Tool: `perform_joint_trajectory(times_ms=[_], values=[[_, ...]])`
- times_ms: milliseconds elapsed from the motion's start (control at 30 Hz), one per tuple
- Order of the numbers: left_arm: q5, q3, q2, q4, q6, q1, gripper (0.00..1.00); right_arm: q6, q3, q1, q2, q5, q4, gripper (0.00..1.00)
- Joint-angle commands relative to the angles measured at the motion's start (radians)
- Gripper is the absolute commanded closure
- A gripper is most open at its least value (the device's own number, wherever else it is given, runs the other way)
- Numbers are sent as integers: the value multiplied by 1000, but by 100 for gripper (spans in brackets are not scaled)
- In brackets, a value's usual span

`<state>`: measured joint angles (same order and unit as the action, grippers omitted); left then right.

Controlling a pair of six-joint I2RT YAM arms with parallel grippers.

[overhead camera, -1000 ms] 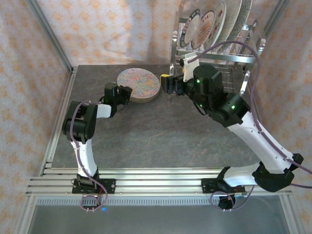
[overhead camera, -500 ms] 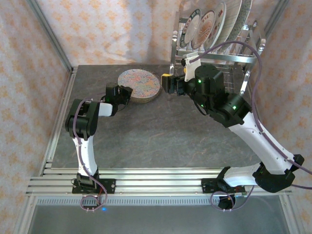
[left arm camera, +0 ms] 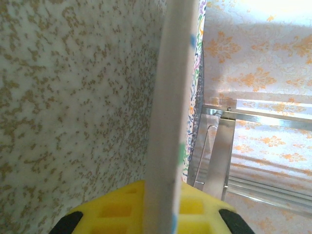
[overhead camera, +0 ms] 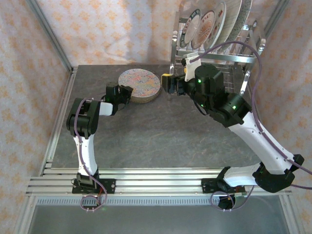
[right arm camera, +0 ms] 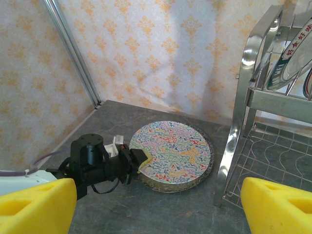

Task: Unload the plates from the dish rack

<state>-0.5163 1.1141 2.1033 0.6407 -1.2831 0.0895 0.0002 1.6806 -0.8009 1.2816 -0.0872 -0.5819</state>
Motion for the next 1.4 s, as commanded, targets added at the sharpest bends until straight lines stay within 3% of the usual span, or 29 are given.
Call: perform_joint_trajectory(times_ms=[0,133,467,767,1367], values=[[-14,38,9,22,8,-7,85,15,-4,8,-12,-20,16,13],[-14,41,0,-24,22,-8,74,15,-2,8,-10,-22,17,12],[-13,88,-26,-224,58,-9,60,15,2,9,-5,-25,18,12],[-7,161,-54,-506,119,-8,56,20,-2,10,-6,-31,16,12],[41,347,-34,-905,179,2,49,33,-6,11,-10,-41,11,12]])
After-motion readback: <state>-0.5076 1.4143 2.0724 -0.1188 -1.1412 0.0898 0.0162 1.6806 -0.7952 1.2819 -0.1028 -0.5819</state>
